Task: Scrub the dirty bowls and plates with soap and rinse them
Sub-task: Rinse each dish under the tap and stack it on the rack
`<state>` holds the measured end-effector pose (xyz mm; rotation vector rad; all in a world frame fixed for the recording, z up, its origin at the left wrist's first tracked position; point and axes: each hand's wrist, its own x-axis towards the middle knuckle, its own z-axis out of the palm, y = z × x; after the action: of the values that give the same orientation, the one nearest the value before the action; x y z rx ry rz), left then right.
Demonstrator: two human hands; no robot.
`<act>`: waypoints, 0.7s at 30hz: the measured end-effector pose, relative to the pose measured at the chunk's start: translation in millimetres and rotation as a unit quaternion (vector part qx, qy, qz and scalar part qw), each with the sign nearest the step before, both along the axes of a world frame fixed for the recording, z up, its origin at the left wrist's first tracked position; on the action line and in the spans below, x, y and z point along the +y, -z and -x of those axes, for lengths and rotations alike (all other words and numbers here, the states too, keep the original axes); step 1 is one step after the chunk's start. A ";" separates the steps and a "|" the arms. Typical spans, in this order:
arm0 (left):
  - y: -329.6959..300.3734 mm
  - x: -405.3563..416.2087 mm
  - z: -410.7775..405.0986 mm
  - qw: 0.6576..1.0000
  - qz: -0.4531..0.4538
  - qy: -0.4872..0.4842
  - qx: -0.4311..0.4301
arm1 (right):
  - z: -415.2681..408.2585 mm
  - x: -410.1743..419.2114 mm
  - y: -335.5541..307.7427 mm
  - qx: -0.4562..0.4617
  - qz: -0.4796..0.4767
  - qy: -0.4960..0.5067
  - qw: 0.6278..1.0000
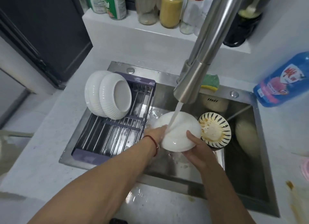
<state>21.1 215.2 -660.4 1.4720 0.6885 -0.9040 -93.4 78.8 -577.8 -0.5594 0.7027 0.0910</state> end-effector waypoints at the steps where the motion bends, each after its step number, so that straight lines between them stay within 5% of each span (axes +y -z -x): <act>1: -19.9 1.3 -5.0 0.999 0.031 0.000 0.013 | 2.0 0.1 0.3 0.007 -0.010 0.019 1.000; 4: -99.6 5.2 -13.9 0.998 0.059 0.013 -0.019 | -3.3 17.5 -11.4 0.004 -0.004 0.039 0.999; 7: -158.2 13.8 -23.9 0.993 -0.024 0.042 -0.111 | -17.9 46.7 -31.3 -0.003 0.075 0.042 0.996; 9: -183.0 26.9 -36.7 0.978 -0.073 0.082 -0.180 | -28.9 57.6 -35.2 0.043 0.047 0.057 0.996; 13: -218.0 68.9 -71.9 0.948 -0.113 0.085 -0.286 | -42.4 65.0 -31.9 0.101 0.008 0.059 0.993; 21: -215.1 113.3 -107.6 0.901 -0.246 0.114 -0.338 | -29.7 71.6 -36.5 0.124 0.097 -0.014 0.987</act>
<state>128.7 328.5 -445.4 2.1987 0.2201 -0.3271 -63.7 150.4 -541.2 -0.7524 0.9525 0.1209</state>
